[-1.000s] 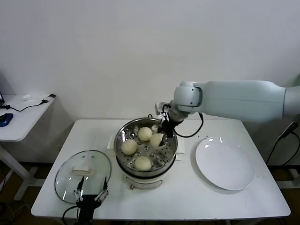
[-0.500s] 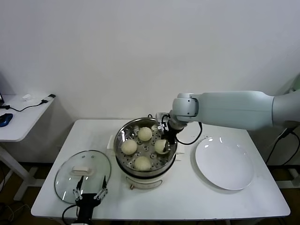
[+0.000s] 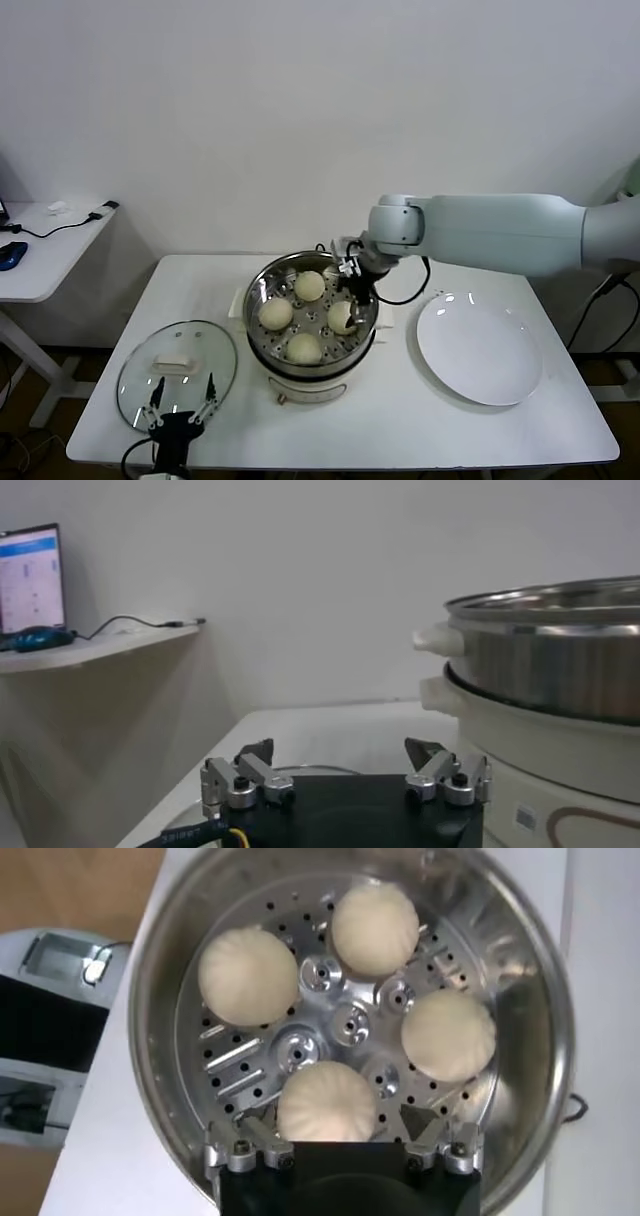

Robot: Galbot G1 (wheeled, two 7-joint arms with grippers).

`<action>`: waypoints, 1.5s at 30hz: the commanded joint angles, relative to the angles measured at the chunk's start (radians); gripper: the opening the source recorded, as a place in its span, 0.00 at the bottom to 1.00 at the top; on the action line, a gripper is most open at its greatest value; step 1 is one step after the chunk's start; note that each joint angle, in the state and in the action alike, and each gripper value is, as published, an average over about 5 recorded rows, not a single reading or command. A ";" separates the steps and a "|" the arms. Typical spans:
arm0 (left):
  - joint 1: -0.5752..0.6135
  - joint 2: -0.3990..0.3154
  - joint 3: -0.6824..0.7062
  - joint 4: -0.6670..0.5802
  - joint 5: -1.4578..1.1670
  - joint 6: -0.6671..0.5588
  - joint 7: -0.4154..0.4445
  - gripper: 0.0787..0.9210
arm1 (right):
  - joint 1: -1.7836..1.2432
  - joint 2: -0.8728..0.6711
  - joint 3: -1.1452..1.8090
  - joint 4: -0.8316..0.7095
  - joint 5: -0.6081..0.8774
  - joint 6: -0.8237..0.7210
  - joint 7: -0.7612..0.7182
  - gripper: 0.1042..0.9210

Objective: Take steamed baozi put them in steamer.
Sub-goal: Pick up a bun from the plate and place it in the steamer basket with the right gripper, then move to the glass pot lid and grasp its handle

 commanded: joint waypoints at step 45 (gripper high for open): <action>-0.095 0.125 -0.107 0.152 0.638 -0.201 -0.283 0.88 | -2.400 0.111 2.277 0.193 -0.355 0.835 0.713 0.88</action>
